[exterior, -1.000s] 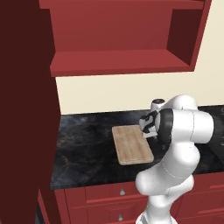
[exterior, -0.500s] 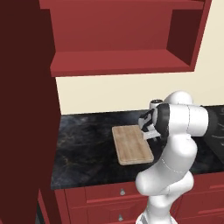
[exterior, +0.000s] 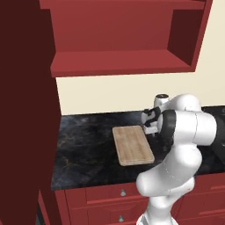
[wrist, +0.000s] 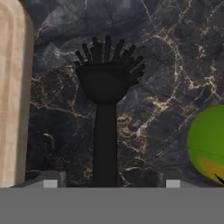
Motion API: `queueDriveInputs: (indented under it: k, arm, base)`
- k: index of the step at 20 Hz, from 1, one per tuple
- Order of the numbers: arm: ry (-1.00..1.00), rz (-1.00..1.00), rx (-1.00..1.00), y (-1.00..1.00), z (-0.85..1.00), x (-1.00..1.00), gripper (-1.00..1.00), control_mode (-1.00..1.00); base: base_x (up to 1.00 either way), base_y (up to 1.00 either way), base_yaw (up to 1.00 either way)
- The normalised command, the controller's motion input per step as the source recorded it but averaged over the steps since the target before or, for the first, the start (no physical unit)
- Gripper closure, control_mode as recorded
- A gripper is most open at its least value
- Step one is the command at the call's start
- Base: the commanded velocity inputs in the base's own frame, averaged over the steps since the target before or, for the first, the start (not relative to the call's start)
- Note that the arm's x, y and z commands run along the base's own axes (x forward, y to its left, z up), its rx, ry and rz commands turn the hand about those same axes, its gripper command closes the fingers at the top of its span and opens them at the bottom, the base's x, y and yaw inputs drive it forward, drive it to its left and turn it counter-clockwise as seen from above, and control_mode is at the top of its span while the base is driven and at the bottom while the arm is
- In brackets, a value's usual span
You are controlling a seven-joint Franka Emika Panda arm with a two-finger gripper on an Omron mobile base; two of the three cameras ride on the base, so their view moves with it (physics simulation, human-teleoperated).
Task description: Grab the spray bottle from the cabinet, then place it next to the cutting board for sanitizing. Then grab the dish brush from the countertop next to the sink and place it next to the cutting board.
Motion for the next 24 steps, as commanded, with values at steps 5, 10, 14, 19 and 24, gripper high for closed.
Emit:
queueDriveInputs:
  k: [5, 10, 14, 19, 24]
  arm:
    - [-0.17, -0.03, 0.01, 0.12, 0.76, -0.39, -1.0, -1.0]
    - [-0.12, -0.01, 0.0, 0.22, 0.36, -0.27, -1.0, -1.0]
    - [-0.17, 0.0, 0.0, 0.24, 0.49, -0.56, -1.0, -1.0]
    - [-0.45, 0.0, 0.04, 0.01, 0.92, -0.68, -1.0, -1.0]
    - [-0.51, 0.0, 0.01, 0.0, 0.98, -0.65, -1.0, -1.0]
  base:
    - [0.0, 0.0, 0.0]
    - [0.0, 0.0, 0.0]
    - [0.0, 0.0, 0.0]
    - [0.0, 0.0, 0.0]
    - [0.0, 0.0, 0.0]
